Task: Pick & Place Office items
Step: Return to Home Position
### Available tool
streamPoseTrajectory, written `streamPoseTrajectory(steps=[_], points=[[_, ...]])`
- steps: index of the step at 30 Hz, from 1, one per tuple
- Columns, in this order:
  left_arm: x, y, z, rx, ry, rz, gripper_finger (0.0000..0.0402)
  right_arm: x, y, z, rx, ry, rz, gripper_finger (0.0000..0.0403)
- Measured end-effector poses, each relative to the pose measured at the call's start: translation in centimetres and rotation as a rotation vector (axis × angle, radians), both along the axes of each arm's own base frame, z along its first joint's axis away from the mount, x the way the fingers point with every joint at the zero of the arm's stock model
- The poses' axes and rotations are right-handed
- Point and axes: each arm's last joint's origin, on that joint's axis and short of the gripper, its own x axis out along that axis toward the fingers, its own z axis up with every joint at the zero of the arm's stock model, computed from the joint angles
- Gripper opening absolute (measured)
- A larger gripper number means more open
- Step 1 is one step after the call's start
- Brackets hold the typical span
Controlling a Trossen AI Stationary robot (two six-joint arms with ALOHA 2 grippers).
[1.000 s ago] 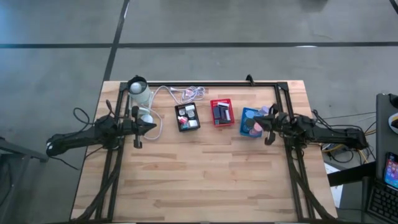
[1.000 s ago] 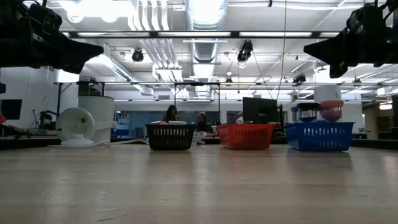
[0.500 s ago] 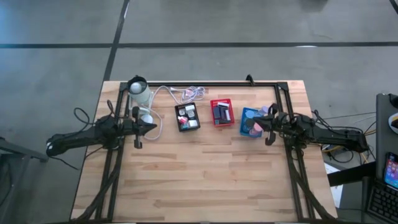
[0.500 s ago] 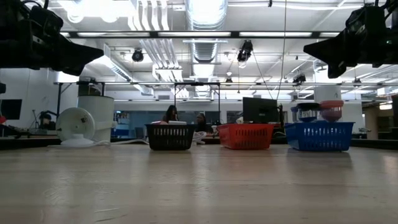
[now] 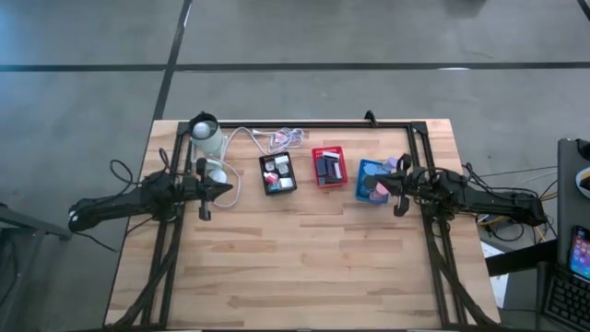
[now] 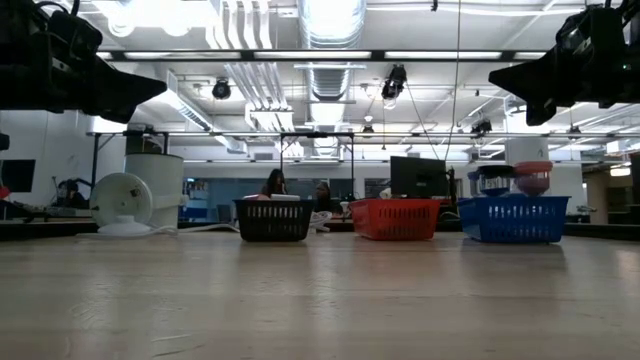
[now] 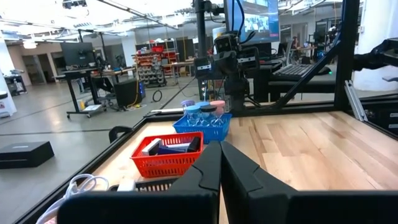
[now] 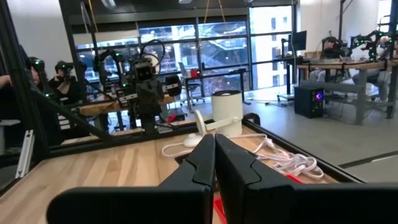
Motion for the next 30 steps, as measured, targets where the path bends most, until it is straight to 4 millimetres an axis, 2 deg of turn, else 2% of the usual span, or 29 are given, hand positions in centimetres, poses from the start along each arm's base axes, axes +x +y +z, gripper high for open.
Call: streamPoseTrajectory(steps=[30], points=[[0.01,0.02,-0.34,-0.052,0.028,0.004,0.0003,-0.01,-0.03,-0.01,-0.042,0.011,-0.016,0.0008]])
